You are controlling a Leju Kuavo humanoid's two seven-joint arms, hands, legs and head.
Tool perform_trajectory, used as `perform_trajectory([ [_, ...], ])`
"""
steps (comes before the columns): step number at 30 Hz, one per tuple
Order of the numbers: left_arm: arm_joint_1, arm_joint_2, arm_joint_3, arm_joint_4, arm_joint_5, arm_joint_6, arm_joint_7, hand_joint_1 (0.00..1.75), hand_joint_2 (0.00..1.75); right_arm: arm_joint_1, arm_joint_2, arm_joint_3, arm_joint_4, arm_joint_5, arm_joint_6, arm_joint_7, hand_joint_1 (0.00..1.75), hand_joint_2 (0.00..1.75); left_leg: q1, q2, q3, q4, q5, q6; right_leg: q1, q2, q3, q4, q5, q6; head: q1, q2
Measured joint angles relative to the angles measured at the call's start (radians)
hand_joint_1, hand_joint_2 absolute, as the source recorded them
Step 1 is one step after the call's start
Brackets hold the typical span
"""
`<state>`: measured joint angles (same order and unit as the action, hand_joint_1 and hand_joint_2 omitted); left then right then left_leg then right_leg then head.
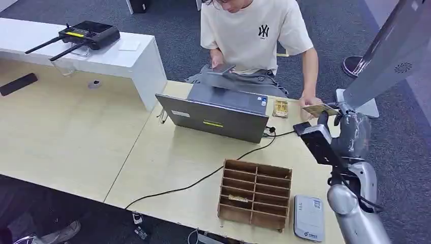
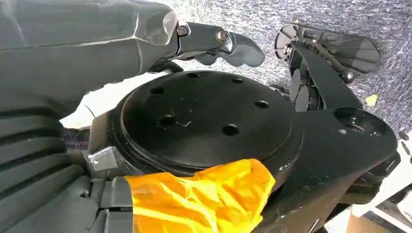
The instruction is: Pass the card to the sensor for recognition and then transmit it.
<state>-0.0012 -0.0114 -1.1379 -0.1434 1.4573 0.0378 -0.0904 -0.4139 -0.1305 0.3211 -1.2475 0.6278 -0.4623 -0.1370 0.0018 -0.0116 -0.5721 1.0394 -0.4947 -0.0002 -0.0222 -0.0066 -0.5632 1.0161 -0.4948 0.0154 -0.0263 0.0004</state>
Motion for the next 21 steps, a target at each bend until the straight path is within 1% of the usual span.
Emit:
perform_trajectory([
  [3, 0.0, -0.005, 0.0, 0.0, 0.012, 0.009, -0.005, 0.0, 1.75, 0.039, 0.006, -0.043, -0.055, -0.084, 0.03, -0.019, 1.75, 1.75, 0.0, 0.0, 0.0, 0.0, 0.0, 0.0, 0.0, 0.0, 0.0, 0.0, 0.0, 0.0, 0.0, 0.0],
  [8, 0.0, -0.024, 0.0, 0.0, 0.018, 0.048, -0.022, 0.0, 1.75, 0.1, 0.008, -0.101, -0.143, -0.196, 0.079, -0.032, 1.75, 1.75, -0.001, -0.002, 0.0, 0.0, 0.0, 0.0, -0.001, -0.001, 0.0, 0.0, 0.0, 0.0, 0.0, 0.0],
  [15, 0.0, -0.024, 0.0, 0.0, 0.019, 0.05, -0.026, 0.0, 1.75, 0.144, 0.008, -0.14, -0.2, -0.225, 0.094, -0.034, 1.75, 1.75, -0.001, -0.002, 0.0, 0.0, 0.0, 0.0, -0.001, -0.001, 0.0, 0.0, 0.0, 0.0, 0.0, 0.0],
  [17, 0.0, -0.024, 0.0, 0.0, 0.02, 0.051, -0.027, 0.0, 1.75, 0.153, 0.008, -0.148, -0.211, -0.267, 0.107, -0.034, 1.75, 1.75, -0.001, -0.002, 0.0, 0.0, 0.001, 0.001, -0.001, -0.001, 0.0, 0.0, 0.0, 0.0, 0.0, 0.0],
  [21, -0.001, -0.031, 0.0, 0.001, 0.022, 0.06, -0.031, 0.0, 1.75, 0.202, 0.008, -0.175, -0.24, -0.368, 0.157, -0.041, 1.75, 1.75, -0.001, -0.003, 0.0, 0.0, 0.001, 0.001, -0.001, -0.002, 0.0, 0.0, 0.0, 0.0, 0.0, 0.0],
])
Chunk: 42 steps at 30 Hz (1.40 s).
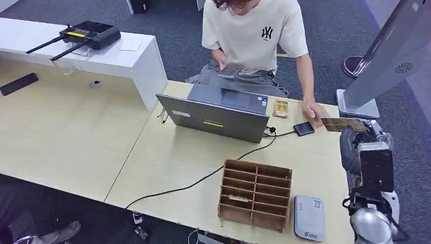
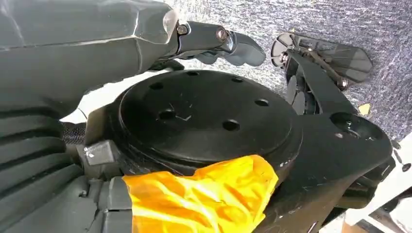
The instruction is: Pass the card to the sensor for recognition and then transmit it.
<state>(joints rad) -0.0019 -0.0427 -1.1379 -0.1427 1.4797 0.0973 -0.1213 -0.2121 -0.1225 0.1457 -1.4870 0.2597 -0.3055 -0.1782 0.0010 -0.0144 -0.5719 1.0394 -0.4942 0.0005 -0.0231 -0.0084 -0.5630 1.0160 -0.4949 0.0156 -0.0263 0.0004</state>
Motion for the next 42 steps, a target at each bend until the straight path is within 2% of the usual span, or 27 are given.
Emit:
perform_trajectory([
  [11, -0.007, -0.019, 0.003, 0.029, 0.004, -0.001, -0.008, 0.0, 1.75, 0.144, 0.0, -0.05, -0.057, -0.047, 0.029, -0.002, 1.75, 1.75, 0.0, 0.0, 0.0, 0.0, 0.0, 0.0, 0.0, 0.0, 0.0, 0.0, 0.0, 0.0, 0.0, 0.0],
  [18, -0.011, -0.024, 0.003, 0.081, 0.003, -0.08, -0.006, 0.0, 1.75, 0.214, 0.001, -0.072, -0.089, -0.051, 0.034, 0.011, 1.75, 1.75, 0.0, 0.0, 0.0, 0.0, 0.0, 0.0, 0.0, 0.0, 0.0, 0.0, 0.0, 0.0, 0.0, 0.0],
  [26, -0.02, -0.042, 0.004, 0.127, 0.004, -0.105, -0.005, 0.0, 1.75, 0.263, 0.001, -0.077, -0.115, -0.042, 0.049, 0.031, 1.75, 1.75, 0.0, 0.001, 0.0, 0.0, 0.0, 0.0, 0.0, 0.0, 0.0, 0.0, 0.0, 0.0, 0.0, 0.0],
  [42, -0.024, -0.051, 0.005, 0.144, 0.004, -0.109, -0.006, 0.0, 1.75, 0.289, 0.001, -0.087, -0.12, -0.037, 0.062, 0.045, 1.75, 1.75, 0.0, 0.001, 0.0, 0.0, 0.0, 0.0, 0.0, 0.0, 0.0, 0.0, 0.0, 0.0, 0.0, 0.0],
])
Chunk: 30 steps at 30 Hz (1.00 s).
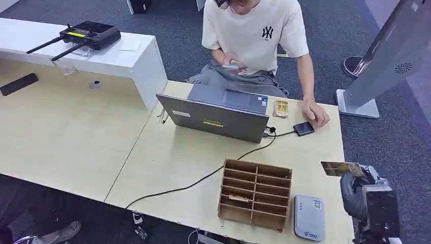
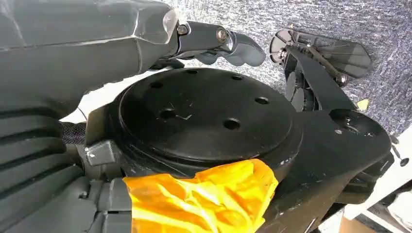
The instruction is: Pass the card to the sensor for recognition and then transmit it.
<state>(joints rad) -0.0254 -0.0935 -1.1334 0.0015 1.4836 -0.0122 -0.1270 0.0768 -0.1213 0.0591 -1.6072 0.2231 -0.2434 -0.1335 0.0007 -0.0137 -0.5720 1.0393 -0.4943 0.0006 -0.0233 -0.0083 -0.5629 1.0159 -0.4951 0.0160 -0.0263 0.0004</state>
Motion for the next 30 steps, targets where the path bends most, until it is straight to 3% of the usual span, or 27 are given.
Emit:
perform_trajectory([
  [30, 0.0, -0.007, 0.026, 0.009, 0.002, -0.005, 0.005, 0.0, 1.75, 0.078, 0.0, -0.046, 0.051, 0.087, 0.056, 0.093, 1.75, 1.75, 0.0, 0.001, 0.0, 0.0, 0.0, 0.0, 0.0, 0.0, 0.0, 0.0, 0.0, 0.0, 0.0, 0.0],
])
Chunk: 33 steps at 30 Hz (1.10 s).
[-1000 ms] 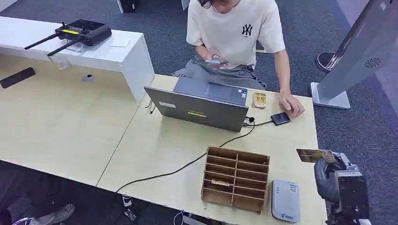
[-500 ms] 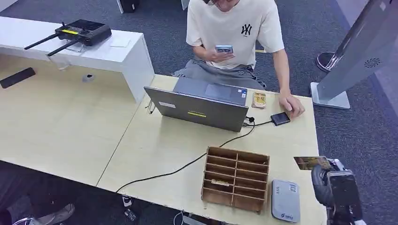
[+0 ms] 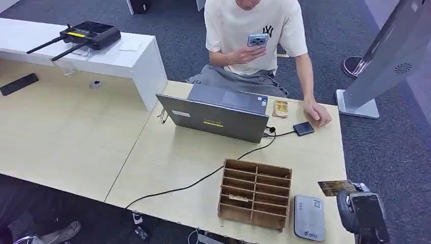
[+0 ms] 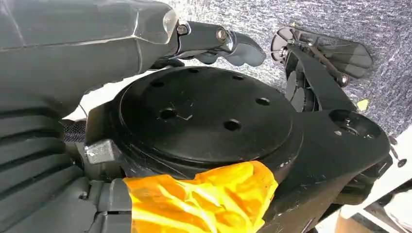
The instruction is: Pass the card to the sensor for recognition and then transmit it.
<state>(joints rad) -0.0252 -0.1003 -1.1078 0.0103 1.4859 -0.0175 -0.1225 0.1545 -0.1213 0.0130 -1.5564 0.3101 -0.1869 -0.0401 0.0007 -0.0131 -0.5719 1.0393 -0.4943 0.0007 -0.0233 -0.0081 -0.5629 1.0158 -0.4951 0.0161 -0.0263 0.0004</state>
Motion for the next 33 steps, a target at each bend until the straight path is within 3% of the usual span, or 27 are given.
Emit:
perform_trajectory([
  [33, -0.003, 0.003, 0.001, 0.007, 0.0, -0.014, 0.019, 0.0, 1.75, 0.042, -0.085, -0.013, 0.08, 0.068, 0.138, 0.122, 1.75, 1.75, 0.0, 0.0, 0.0, 0.0, 0.0, 0.0, 0.0, 0.0, 0.0, 0.0, 0.0, 0.0, 0.0, 0.0],
])
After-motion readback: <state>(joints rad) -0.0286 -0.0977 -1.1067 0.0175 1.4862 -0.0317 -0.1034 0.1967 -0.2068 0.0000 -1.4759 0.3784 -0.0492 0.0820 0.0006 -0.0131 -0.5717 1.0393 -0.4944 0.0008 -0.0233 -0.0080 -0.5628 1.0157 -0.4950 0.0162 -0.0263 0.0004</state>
